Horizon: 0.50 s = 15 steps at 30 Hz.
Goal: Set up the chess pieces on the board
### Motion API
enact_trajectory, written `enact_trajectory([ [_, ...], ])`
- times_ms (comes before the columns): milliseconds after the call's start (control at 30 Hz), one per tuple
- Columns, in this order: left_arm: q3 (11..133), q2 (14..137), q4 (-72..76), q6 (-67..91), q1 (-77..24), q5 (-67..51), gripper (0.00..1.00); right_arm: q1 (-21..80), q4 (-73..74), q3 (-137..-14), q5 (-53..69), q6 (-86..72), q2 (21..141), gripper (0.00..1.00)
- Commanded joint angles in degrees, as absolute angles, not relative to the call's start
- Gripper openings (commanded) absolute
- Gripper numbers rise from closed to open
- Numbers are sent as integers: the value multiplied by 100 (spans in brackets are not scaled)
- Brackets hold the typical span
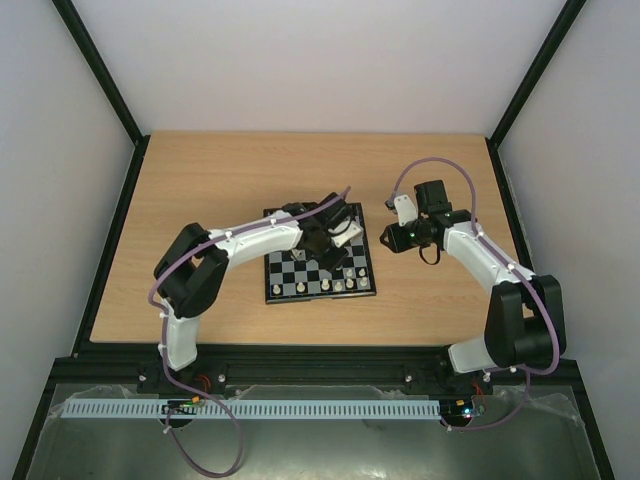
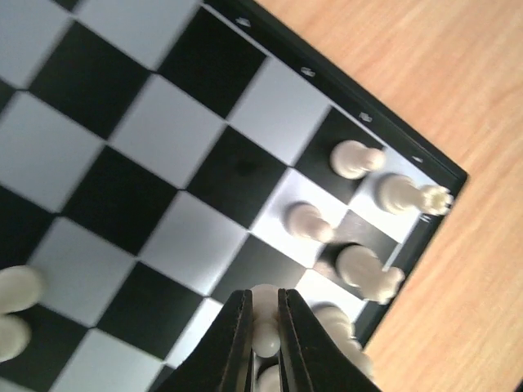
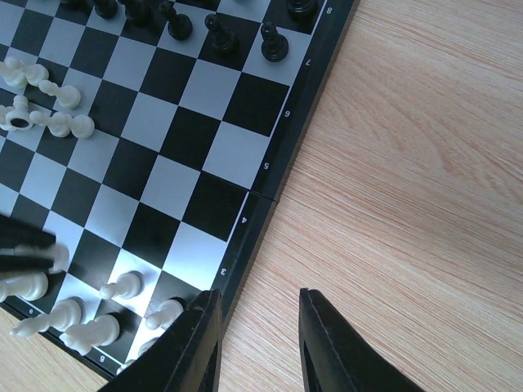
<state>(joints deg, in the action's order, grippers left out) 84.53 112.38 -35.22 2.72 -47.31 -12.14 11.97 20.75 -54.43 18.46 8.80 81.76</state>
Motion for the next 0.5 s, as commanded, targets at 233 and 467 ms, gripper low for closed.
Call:
enact_trajectory([
  [233,8535,11551,-3620,79,-5062,-1203,6,1175,2171,-5388,1892,907,8219,28],
  [467,8520,11625,-3676,184,-5057,-736,6,1180,2173,-5393,1923,918,8251,28],
])
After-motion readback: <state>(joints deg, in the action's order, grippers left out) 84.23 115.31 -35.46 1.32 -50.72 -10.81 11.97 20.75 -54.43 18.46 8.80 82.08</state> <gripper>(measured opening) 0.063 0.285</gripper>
